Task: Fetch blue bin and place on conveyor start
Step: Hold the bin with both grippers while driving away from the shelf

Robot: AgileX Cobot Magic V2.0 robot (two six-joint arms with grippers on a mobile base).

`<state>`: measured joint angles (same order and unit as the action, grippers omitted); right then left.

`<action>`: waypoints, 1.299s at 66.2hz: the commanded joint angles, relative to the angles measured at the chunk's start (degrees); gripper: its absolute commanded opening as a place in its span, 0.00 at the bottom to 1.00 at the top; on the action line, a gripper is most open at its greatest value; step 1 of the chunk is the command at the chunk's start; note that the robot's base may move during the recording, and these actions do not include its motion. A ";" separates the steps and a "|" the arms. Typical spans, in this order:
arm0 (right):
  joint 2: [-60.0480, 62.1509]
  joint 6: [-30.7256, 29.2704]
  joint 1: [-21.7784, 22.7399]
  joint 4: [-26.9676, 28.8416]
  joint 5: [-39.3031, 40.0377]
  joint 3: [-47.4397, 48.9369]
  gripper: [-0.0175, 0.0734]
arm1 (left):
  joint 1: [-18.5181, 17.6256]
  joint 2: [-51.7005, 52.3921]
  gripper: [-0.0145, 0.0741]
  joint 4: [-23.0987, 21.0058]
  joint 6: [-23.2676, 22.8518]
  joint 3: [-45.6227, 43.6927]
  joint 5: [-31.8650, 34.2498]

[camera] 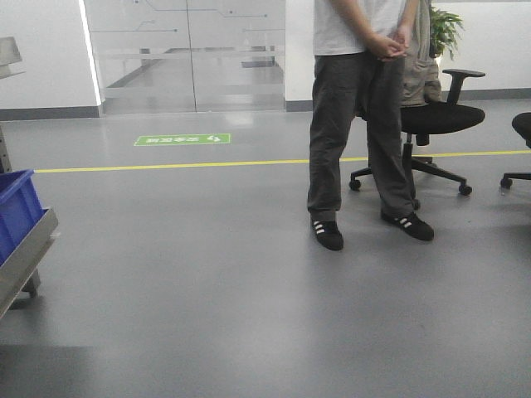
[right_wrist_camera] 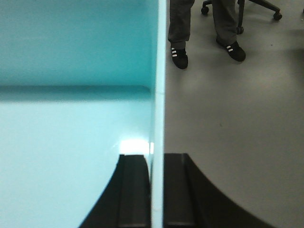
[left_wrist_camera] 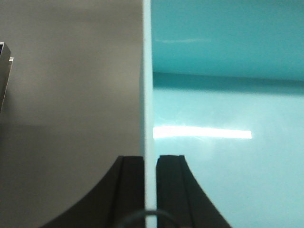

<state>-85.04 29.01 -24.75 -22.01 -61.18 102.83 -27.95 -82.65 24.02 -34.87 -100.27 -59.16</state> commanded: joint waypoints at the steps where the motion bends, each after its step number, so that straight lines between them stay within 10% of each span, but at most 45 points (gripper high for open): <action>1: 0.70 -0.56 0.08 -1.78 1.60 0.49 0.02 | -0.42 0.72 0.04 0.80 0.27 -0.73 2.14; 86: 0.70 -0.56 0.08 0.14 1.60 0.49 0.02 | -0.42 0.72 0.04 1.22 0.27 -0.73 2.19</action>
<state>-85.04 29.01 -24.75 -20.84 -61.18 102.83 -27.95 -82.65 24.34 -34.87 -100.27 -59.16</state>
